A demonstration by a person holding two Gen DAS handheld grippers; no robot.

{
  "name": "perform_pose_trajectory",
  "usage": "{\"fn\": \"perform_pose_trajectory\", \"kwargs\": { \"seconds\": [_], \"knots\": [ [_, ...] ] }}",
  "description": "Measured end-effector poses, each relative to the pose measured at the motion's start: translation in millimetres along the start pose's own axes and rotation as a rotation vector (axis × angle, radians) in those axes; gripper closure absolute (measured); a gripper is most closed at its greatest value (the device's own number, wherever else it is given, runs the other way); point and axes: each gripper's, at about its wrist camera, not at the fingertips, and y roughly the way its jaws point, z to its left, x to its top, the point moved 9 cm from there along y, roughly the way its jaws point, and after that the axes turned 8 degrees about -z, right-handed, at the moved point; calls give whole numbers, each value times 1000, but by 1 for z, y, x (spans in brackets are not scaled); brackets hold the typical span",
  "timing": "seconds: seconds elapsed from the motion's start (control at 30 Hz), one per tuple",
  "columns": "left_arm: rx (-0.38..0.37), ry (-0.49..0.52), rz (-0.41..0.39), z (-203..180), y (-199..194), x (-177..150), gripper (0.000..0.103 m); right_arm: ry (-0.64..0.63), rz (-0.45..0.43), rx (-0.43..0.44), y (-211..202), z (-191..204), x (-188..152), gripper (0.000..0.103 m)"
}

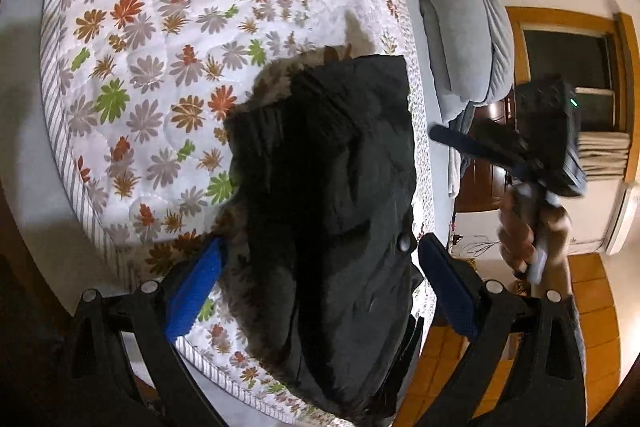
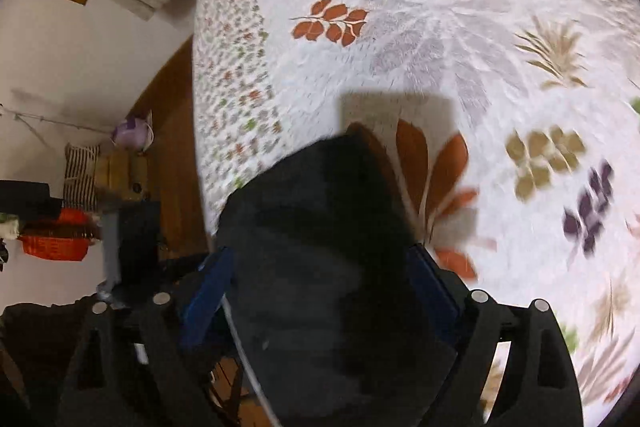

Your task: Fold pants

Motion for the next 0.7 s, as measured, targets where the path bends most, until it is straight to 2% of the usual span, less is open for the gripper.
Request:
{"fn": "perform_pose_trajectory", "kwargs": {
  "seconds": [0.17, 0.57, 0.7],
  "knots": [
    [18, 5, 9, -2, 0, 1, 6, -18, 68, 68, 27, -4, 8, 14],
    [53, 60, 7, -19, 10, 3, 7, -35, 187, 122, 66, -11, 9, 14],
    [57, 59, 15, -20, 19, 5, 7, -37, 211, 151, 78, -12, 9, 10]
  ]
}}
